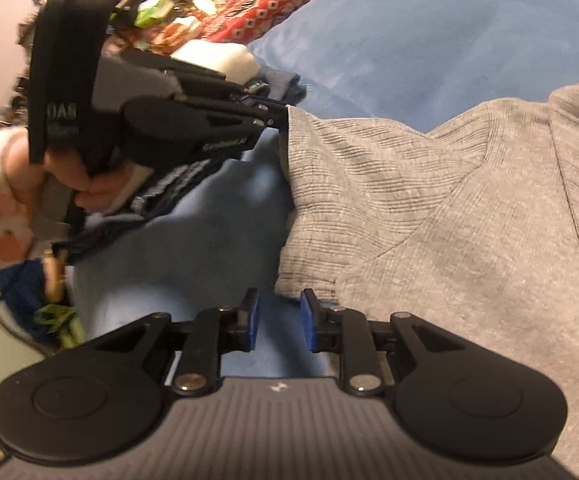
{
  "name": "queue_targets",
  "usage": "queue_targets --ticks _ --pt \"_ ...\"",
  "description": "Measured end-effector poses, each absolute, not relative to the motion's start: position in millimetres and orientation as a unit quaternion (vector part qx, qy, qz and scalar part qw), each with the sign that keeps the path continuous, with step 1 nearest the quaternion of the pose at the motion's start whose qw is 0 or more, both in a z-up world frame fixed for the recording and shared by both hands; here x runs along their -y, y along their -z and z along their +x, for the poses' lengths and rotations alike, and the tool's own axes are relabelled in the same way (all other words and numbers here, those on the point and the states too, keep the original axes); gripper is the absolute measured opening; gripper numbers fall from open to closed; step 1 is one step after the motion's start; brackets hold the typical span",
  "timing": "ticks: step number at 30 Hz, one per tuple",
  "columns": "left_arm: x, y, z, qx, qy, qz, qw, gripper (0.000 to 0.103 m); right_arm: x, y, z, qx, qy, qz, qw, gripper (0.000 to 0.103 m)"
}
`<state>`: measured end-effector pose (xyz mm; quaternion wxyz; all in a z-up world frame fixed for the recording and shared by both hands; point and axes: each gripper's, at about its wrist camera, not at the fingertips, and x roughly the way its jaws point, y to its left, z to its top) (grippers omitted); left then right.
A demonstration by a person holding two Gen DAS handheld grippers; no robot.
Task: Fold clothes
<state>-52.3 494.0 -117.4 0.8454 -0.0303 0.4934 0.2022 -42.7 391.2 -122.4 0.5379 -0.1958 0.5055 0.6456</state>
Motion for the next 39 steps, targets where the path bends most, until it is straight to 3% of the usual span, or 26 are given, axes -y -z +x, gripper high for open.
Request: queue_targets --ticks 5,6,7,15,20,26,30,33,36,39 --pt "-502 120 -53 -0.496 -0.198 -0.055 0.844 0.001 -400 133 -70 -0.448 -0.640 -0.242 0.575 0.030" --pt "-504 120 -53 -0.496 -0.197 -0.057 0.844 0.002 -402 135 -72 -0.445 -0.638 -0.246 0.578 0.023" --pt "-506 119 -53 -0.496 -0.196 -0.060 0.844 0.002 -403 137 -74 -0.442 -0.636 -0.249 0.582 0.004" --pt "-508 101 -60 -0.491 -0.200 -0.071 0.845 0.001 -383 98 -69 -0.445 -0.697 -0.230 0.512 0.003" --pt "-504 113 -58 -0.497 -0.223 -0.058 0.837 0.002 -387 124 -55 -0.481 -0.667 -0.226 0.522 0.003" --pt "-498 134 -55 -0.518 -0.231 -0.041 0.823 0.008 -394 143 -57 -0.499 -0.670 -0.214 0.506 0.019" --pt "-498 125 -62 -0.523 -0.239 -0.045 0.817 0.023 -384 118 -42 -0.499 -0.674 -0.192 0.509 0.024" --pt "-497 112 -73 -0.533 -0.237 -0.057 0.810 0.023 -370 92 -12 -0.492 -0.668 -0.182 0.527 0.032" --pt "-492 95 -84 -0.540 -0.245 -0.040 0.804 0.036 -360 74 22 -0.477 -0.649 -0.193 0.560 0.038" --pt "-485 76 -86 -0.541 -0.246 -0.022 0.804 0.036 -347 62 65 -0.456 -0.616 -0.212 0.607 0.039"
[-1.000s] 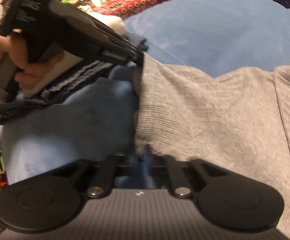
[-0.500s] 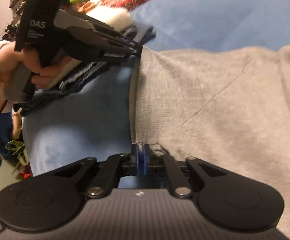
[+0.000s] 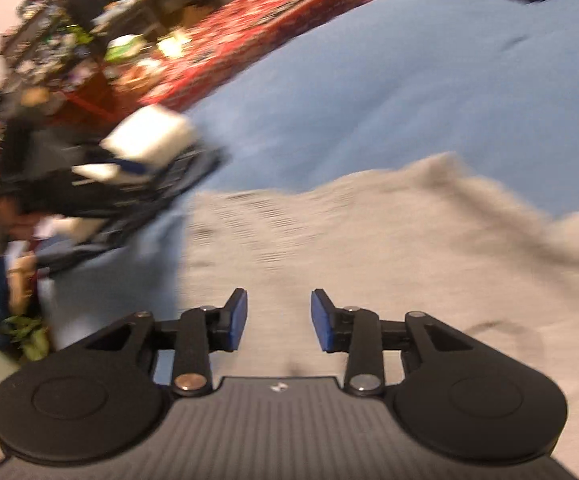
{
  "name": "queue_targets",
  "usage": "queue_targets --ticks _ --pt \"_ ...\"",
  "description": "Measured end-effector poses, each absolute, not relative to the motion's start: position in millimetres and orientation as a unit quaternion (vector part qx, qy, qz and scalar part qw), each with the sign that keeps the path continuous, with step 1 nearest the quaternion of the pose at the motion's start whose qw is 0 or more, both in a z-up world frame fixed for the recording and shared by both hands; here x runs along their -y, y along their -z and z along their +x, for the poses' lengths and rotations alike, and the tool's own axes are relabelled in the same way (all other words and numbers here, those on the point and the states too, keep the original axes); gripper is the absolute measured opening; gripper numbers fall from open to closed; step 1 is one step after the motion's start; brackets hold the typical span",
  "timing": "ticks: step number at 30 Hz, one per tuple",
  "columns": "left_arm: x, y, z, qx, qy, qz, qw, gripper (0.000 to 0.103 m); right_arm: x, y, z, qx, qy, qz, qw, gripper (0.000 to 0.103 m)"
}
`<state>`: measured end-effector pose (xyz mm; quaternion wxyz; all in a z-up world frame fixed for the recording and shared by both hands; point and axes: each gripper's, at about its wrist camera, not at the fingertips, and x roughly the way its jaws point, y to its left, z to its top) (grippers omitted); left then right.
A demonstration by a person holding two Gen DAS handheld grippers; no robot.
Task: Fold clothes
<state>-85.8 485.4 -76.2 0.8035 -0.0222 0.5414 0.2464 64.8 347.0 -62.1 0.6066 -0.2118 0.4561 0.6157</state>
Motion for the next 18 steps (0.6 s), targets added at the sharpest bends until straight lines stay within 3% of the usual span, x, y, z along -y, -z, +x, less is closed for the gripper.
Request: queue_targets --ticks 4,8,13,18 --pt "-474 60 -47 -0.507 -0.210 0.006 0.836 0.036 -317 55 130 -0.420 -0.564 -0.251 0.665 0.045" --pt "-465 75 23 -0.477 -0.153 0.052 0.864 0.035 -292 56 192 -0.363 -0.527 -0.330 0.694 0.045" --pt "-455 106 102 -0.462 -0.063 0.125 0.876 0.024 -289 72 240 -0.301 -0.541 -0.442 0.649 0.043" --pt "-444 127 137 -0.468 0.024 0.241 0.850 0.023 -296 89 256 -0.254 -0.575 -0.513 0.585 0.040"
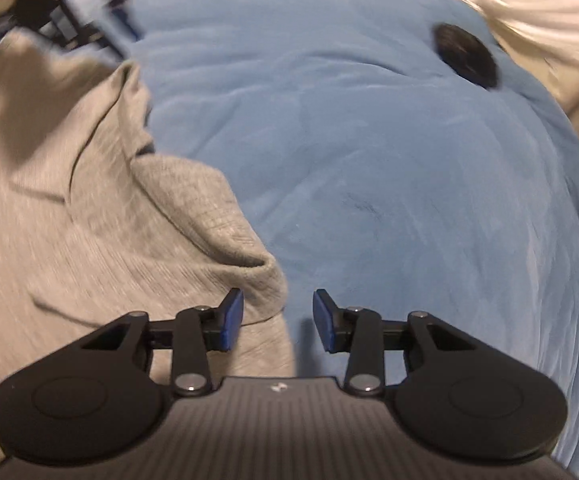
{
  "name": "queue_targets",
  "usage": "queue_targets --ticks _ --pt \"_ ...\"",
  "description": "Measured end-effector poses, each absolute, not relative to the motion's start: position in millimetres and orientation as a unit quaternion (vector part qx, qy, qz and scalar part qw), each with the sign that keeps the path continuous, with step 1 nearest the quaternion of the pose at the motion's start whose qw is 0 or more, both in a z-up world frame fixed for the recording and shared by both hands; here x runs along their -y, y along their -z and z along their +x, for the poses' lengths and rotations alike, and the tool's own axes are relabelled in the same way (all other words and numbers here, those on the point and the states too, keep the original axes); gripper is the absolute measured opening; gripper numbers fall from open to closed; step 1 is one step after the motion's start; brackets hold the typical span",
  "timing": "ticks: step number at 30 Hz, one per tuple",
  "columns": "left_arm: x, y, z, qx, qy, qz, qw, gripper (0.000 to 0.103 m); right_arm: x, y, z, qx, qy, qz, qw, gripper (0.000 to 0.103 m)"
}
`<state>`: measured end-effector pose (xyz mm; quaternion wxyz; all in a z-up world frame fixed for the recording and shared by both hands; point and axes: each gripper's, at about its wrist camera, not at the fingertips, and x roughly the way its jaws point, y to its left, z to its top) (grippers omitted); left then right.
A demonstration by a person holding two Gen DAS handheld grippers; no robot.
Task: Fold clothes
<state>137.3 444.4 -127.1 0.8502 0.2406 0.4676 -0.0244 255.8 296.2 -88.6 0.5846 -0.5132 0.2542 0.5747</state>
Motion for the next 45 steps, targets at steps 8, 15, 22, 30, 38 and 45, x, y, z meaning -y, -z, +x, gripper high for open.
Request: queue_targets --ticks 8,15,22,30,38,45 --pt "-431 130 145 -0.465 0.151 0.332 0.807 0.022 -308 92 254 -0.239 -0.623 -0.538 0.515 0.022" --pt "-441 117 133 -0.477 0.183 0.344 0.788 0.032 -303 86 250 -0.250 -0.622 -0.529 0.521 0.021" --pt "-437 125 155 -0.479 0.190 0.316 0.797 0.028 -308 89 250 -0.253 -0.621 -0.520 0.529 0.021" --pt "-441 117 158 -0.452 0.122 0.240 0.850 0.004 -312 83 264 -0.307 -0.600 -0.449 0.587 0.007" --pt "-451 120 165 -0.438 0.003 0.212 0.874 0.004 -326 77 292 -0.303 -0.561 -0.413 0.650 0.006" --pt "-475 144 191 -0.465 -0.053 0.195 0.862 0.005 -354 99 330 -0.336 -0.529 -0.387 0.677 0.007"
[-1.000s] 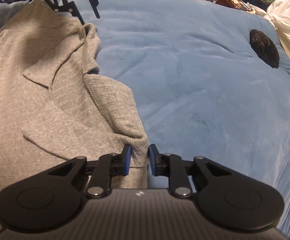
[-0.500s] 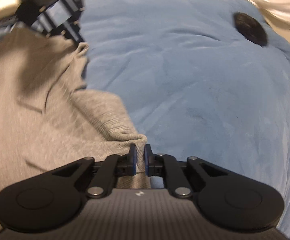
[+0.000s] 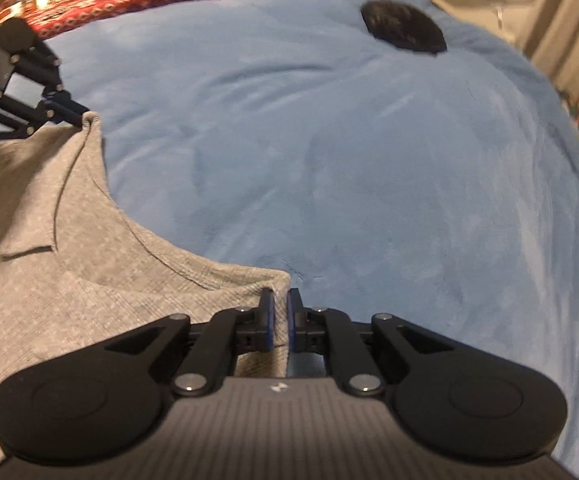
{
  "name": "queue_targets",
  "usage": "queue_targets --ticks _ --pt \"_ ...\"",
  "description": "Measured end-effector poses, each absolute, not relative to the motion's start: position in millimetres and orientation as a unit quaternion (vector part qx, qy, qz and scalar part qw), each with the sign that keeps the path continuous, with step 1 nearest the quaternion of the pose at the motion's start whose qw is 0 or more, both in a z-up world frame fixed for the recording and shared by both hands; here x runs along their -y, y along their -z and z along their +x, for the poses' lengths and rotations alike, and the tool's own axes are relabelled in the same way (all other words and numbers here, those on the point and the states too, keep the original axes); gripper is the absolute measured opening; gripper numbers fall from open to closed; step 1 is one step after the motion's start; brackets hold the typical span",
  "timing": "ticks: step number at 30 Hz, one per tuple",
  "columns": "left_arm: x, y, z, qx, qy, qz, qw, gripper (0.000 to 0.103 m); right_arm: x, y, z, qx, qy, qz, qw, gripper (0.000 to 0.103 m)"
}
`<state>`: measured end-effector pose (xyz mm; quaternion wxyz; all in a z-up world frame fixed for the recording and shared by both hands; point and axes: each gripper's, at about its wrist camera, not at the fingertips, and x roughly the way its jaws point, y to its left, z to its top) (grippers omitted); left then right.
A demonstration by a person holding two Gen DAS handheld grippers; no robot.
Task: Fold clothes
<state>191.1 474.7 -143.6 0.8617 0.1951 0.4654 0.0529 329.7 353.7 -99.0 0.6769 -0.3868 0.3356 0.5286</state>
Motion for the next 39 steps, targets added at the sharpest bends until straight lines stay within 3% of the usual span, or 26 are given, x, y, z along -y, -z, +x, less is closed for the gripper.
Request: queue_targets --ticks 3,4,5,7,14,25,27,28,39 --pt "-481 149 195 -0.481 -0.062 0.170 0.858 0.013 -348 101 333 -0.344 -0.525 -0.370 0.684 0.014" --pt "-484 146 194 -0.484 -0.062 0.159 0.858 0.015 -344 99 334 -0.346 -0.524 -0.363 0.689 0.025" --pt "-487 143 191 -0.485 -0.063 0.149 0.859 0.020 -337 94 336 -0.352 -0.522 -0.348 0.694 0.030" --pt "-495 134 180 -0.487 -0.066 0.134 0.861 0.039 -322 82 345 -0.366 -0.518 -0.314 0.706 0.034" --pt "-512 98 125 -0.497 -0.116 0.067 0.857 0.039 -225 38 344 -0.416 -0.462 -0.228 0.749 0.037" --pt "-495 103 26 -0.546 -0.198 -0.078 0.810 0.039 -75 80 296 -0.508 -0.356 -0.131 0.774 0.037" --pt "-491 104 18 -0.550 -0.206 -0.081 0.805 0.039 -66 85 298 -0.516 -0.361 -0.105 0.769 0.031" --pt "-489 104 14 -0.552 -0.210 -0.083 0.803 0.039 -65 86 298 -0.520 -0.369 -0.102 0.764 0.005" --pt "-484 100 3 -0.553 -0.233 -0.069 0.797 0.039 -50 59 323 -0.461 -0.346 -0.139 0.805 0.003"
